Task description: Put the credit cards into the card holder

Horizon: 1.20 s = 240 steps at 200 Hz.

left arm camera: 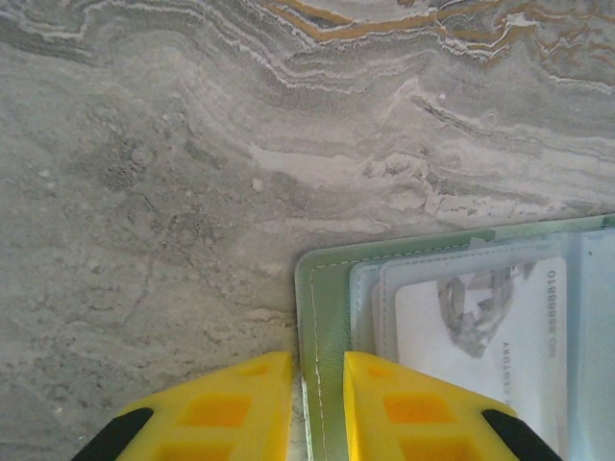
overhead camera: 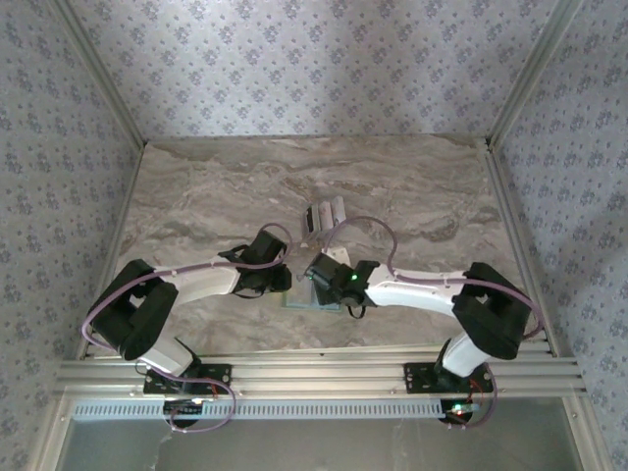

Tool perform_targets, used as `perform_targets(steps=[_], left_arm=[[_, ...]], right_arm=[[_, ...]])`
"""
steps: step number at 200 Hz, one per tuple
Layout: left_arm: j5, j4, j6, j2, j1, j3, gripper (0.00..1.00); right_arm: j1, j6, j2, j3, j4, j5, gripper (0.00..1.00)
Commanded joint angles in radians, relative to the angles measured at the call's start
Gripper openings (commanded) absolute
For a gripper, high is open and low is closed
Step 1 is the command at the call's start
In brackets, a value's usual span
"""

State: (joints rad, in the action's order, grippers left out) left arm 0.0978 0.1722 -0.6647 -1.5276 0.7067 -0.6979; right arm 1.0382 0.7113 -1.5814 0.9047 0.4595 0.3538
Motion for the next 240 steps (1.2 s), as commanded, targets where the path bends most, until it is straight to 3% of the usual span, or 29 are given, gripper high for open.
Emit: perform_targets(steps=[1,31,94,172,240], left_arm=[[0.072,0.041,-0.01,-0.02,0.011,0.028,0.21],[0.061,0.042,-0.016,0.0,0.016,0.035,0.21],[0.054,0.021,-0.043,-0.025,0.063,0.024,0.2],[-0.019,-0.101,-0.159,-0.027,0.149,0.032,0.2],[-0.001,-0.142,-0.194,-0.047,0.169,0.014,0.2]], right_arm=[[0.012,0.043,-0.049,0.033,0.119,0.166,0.7],[0.013,0.056,-0.049,0.018,0.108,0.198,0.53],[0.021,0.035,0.077,-0.024,0.091,0.192,0.0],[0.022,-0.031,0.174,-0.004,-0.015,0.049,0.0],[-0.012,-0.022,0.133,-0.018,-0.285,-0.222,0.0]])
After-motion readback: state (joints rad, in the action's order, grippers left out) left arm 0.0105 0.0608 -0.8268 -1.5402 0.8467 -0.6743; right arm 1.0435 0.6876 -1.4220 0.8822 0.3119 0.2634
